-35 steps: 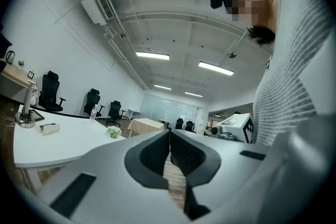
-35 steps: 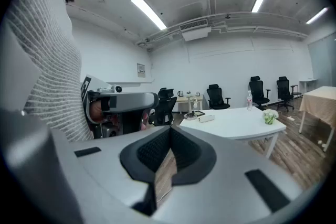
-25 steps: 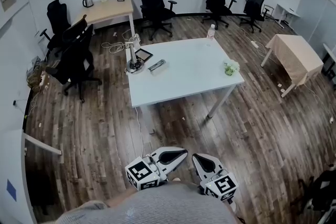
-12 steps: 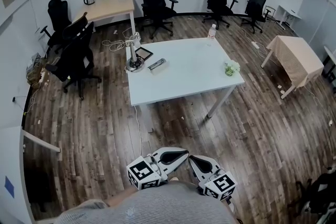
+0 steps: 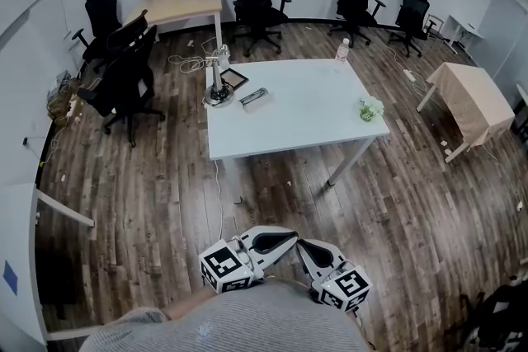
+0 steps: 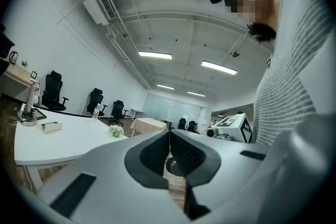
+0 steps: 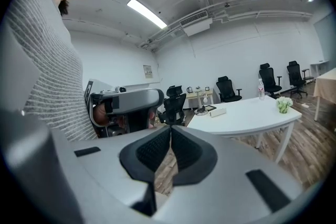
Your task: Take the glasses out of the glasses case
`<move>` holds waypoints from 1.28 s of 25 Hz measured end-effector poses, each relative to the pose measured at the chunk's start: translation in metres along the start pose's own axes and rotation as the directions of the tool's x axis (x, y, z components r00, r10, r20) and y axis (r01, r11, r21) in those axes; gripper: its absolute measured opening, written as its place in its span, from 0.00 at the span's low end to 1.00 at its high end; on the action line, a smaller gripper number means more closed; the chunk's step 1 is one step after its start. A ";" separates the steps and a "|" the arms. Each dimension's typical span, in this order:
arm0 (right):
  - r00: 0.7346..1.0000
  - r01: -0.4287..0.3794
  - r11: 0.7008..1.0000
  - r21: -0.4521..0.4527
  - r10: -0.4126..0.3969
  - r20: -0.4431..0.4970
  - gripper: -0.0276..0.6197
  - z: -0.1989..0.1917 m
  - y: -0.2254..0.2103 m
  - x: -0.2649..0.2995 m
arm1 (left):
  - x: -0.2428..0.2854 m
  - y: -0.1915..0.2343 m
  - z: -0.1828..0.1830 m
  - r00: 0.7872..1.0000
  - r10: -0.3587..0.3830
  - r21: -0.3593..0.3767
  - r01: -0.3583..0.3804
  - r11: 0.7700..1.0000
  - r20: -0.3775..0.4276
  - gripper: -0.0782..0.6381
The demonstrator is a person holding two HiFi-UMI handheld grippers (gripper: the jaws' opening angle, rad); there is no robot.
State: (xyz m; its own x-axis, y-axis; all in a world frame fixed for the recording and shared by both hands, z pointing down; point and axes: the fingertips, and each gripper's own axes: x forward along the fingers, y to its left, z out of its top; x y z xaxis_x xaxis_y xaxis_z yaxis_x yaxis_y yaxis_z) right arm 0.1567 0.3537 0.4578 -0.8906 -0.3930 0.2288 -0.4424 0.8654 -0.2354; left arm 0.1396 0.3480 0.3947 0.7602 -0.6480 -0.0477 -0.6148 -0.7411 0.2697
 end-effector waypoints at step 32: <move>0.997 0.015 1.000 -0.028 -0.017 -0.080 0.07 0.101 -0.115 0.271 | 0.003 0.336 0.094 0.994 0.072 -0.058 -0.067 0.996 0.088 0.13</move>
State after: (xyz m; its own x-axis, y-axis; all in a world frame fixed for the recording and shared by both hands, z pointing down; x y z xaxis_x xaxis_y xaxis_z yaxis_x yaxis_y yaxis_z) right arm -0.0444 0.1158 0.4517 -0.8716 -0.3817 0.3076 -0.4526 0.8676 -0.2058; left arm -0.0839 0.0808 0.3951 0.6926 -0.7124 -0.1129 -0.6509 -0.6848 0.3277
